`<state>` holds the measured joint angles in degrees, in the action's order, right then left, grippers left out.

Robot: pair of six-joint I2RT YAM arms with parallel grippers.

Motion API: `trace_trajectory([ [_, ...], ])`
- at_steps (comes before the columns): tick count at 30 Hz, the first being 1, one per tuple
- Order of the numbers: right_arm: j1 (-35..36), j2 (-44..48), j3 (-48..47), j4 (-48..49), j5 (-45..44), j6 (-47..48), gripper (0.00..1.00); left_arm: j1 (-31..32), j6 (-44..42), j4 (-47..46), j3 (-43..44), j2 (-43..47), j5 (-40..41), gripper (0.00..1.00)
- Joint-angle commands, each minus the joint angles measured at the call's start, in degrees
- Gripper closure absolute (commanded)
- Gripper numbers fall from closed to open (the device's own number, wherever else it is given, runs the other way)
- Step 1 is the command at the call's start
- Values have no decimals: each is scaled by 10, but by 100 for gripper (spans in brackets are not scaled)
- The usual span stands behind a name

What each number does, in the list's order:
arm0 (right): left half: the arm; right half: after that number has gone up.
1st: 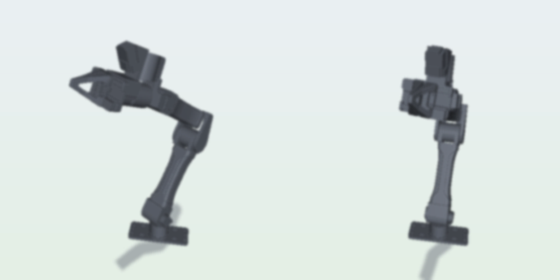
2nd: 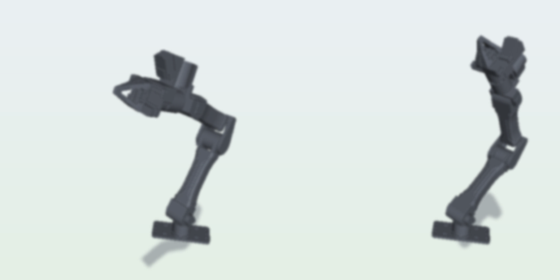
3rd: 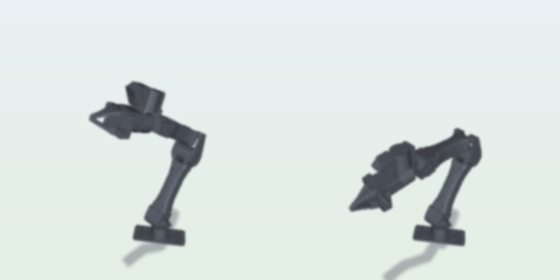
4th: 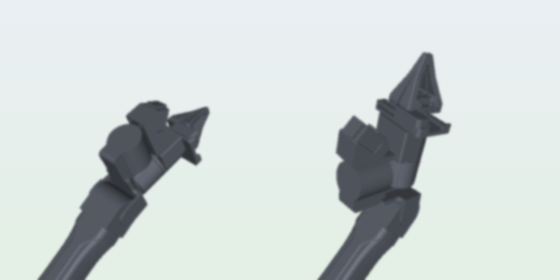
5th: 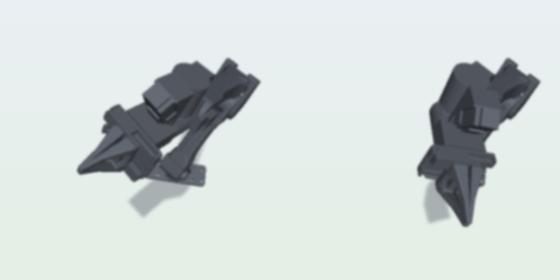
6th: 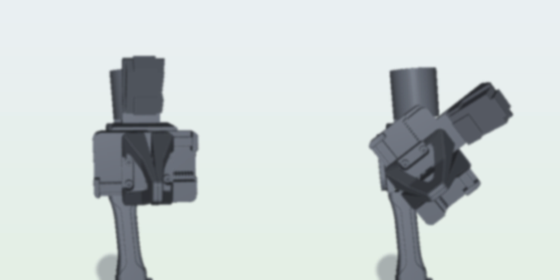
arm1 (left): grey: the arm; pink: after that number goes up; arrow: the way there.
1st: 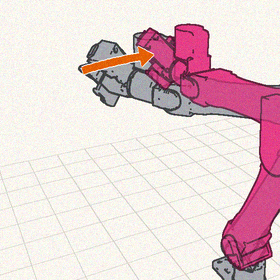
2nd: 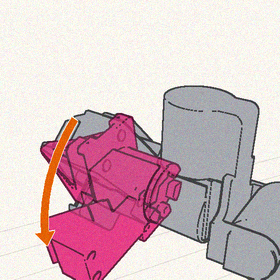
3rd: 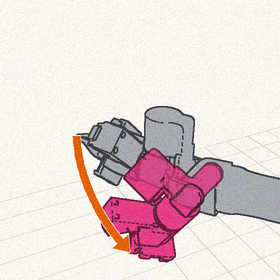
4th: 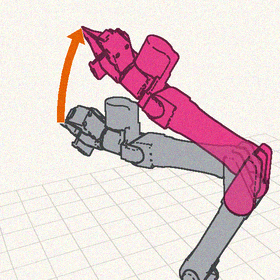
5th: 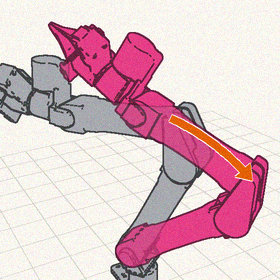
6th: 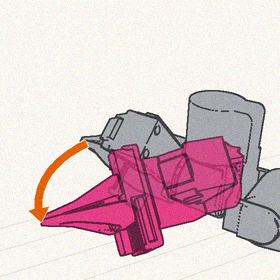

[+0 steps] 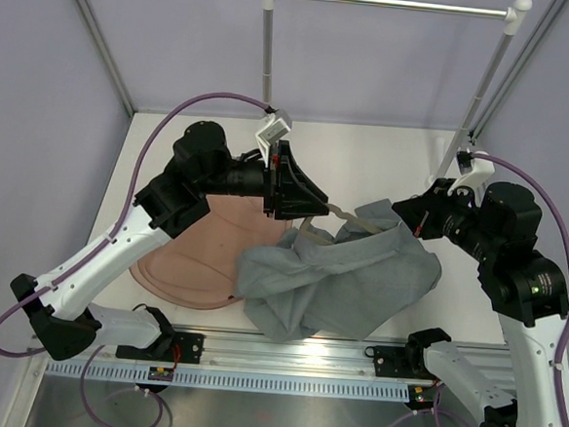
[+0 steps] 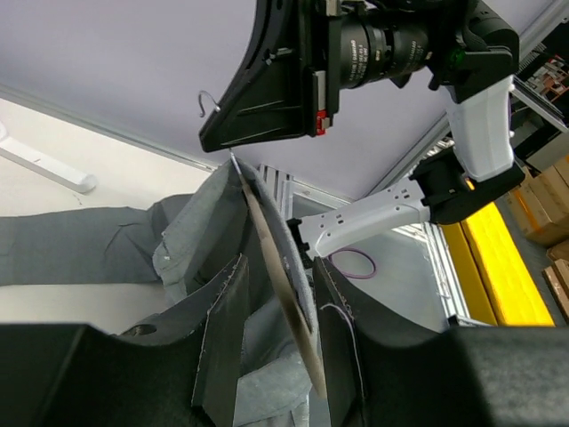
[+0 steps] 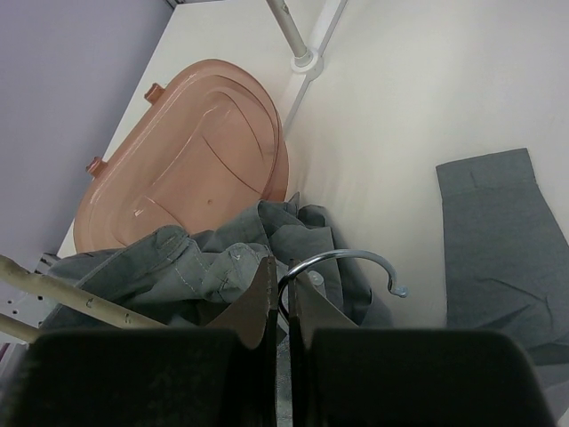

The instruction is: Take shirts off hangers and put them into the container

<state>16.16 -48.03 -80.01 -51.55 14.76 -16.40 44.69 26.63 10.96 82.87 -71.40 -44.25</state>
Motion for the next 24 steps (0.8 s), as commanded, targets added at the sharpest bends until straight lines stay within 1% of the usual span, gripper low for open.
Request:
trace_trajectory([
  [1, -2, -4, -6, 42, 27, 3, 100, 10, 12, -23, -1, 6, -26, 61],
  [5, -2, -6, -6, 47, 27, 1, 100, 17, 9, -13, -4, 3, -25, 62],
  [8, -2, -5, -12, 47, 28, -1, 100, 22, 2, 5, -2, -1, -16, 67],
  [10, -1, -5, -17, 43, 30, -1, 100, 24, -4, 21, 1, -4, -14, 83],
  [12, -1, -4, -20, 41, 30, 1, 100, 27, -16, 44, 11, -6, 6, 100],
  [14, -1, 0, -19, 41, 33, 1, 100, 29, -34, 77, 20, -4, 35, 100],
  [17, -1, 1, -24, 51, 54, -5, 100, 30, -43, 89, 19, 6, 82, 100],
  [18, -1, 1, -26, 52, 63, -6, 96, 30, -45, 93, 19, 8, 93, 100],
  [19, -1, 0, -30, 52, 84, -9, 83, 30, -46, 93, 18, 11, 99, 100],
  [20, -1, 0, -33, 52, 94, -12, 51, 30, -46, 92, 16, 15, 111, 100],
  [21, -1, 4, -34, 54, 113, -14, 38, 30, -47, 91, 17, 19, 119, 100],
  [24, -1, 27, -38, 56, 127, -26, 1, 30, -48, 84, 15, 27, 137, 100],
])
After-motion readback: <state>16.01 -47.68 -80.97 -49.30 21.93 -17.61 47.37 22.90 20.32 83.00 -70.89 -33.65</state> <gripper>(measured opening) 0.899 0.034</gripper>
